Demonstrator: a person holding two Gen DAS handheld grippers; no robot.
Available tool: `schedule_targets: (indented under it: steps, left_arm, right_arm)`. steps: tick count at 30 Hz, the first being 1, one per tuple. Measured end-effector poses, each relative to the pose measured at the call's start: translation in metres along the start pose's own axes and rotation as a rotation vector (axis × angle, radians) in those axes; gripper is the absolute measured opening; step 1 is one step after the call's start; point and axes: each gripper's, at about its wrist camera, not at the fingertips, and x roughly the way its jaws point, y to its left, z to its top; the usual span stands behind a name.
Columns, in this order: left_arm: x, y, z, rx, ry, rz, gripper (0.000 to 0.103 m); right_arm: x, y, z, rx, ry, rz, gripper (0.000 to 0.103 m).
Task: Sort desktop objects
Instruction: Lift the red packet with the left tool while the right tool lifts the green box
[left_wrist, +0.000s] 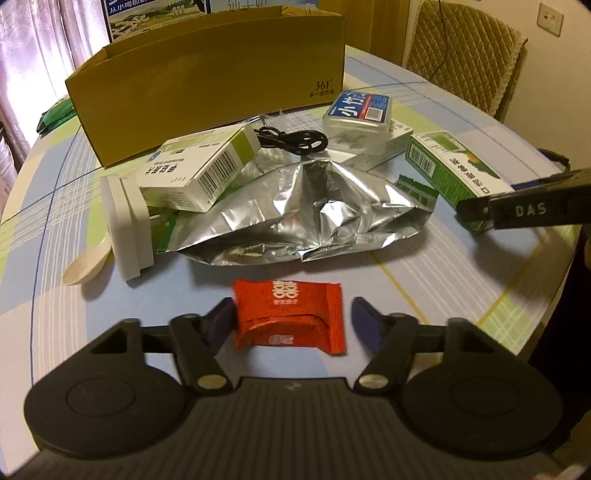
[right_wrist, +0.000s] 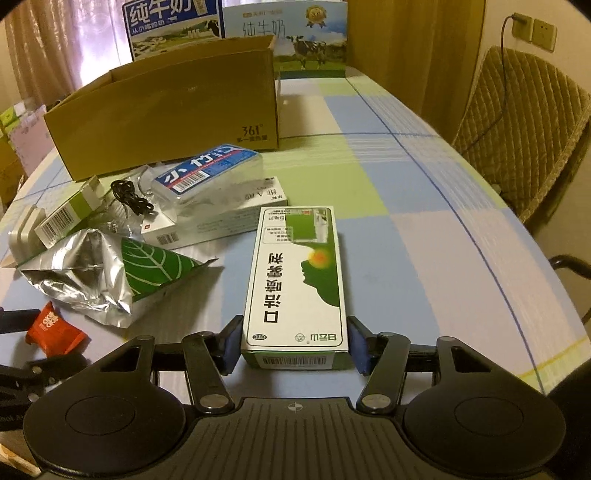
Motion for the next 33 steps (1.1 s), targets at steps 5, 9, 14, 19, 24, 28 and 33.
schedule_targets:
  steps: [5,9,14,19,24,28,33]
  left_arm:
    - [-0.003,-0.002,-0.001,0.007,-0.007,0.009,0.046]
    - [-0.003,-0.002,-0.002,-0.006,-0.007,0.007,0.045]
    - [-0.003,-0.002,-0.001,-0.021,-0.005,0.006,0.042]
    - [-0.003,0.0,0.0,-0.036,-0.006,0.002,0.039]
    - [-0.005,-0.002,0.001,-0.031,-0.007,0.001,0.036]
    - [-0.009,-0.007,0.005,-0.015,-0.015,0.007,0.036]
    - [-0.02,-0.01,0.008,-0.012,-0.036,0.015,0.035]
  right_arm:
    - [0.002,0.001,-0.002,-0.019,-0.013,0.007,0.064]
    - [0.004,0.003,-0.002,-0.033,-0.022,0.008,0.065]
    - [0.008,0.003,0.0,-0.03,-0.037,0.0,0.065]
    - [0.008,0.002,0.001,-0.025,-0.045,-0.017,0.053]
    - [0.003,0.002,0.001,-0.019,-0.058,-0.013,0.052]
    - [-0.009,0.004,0.002,-0.039,-0.09,-0.004,0.052]
    - [-0.026,0.005,0.003,-0.046,-0.129,0.005,0.052]
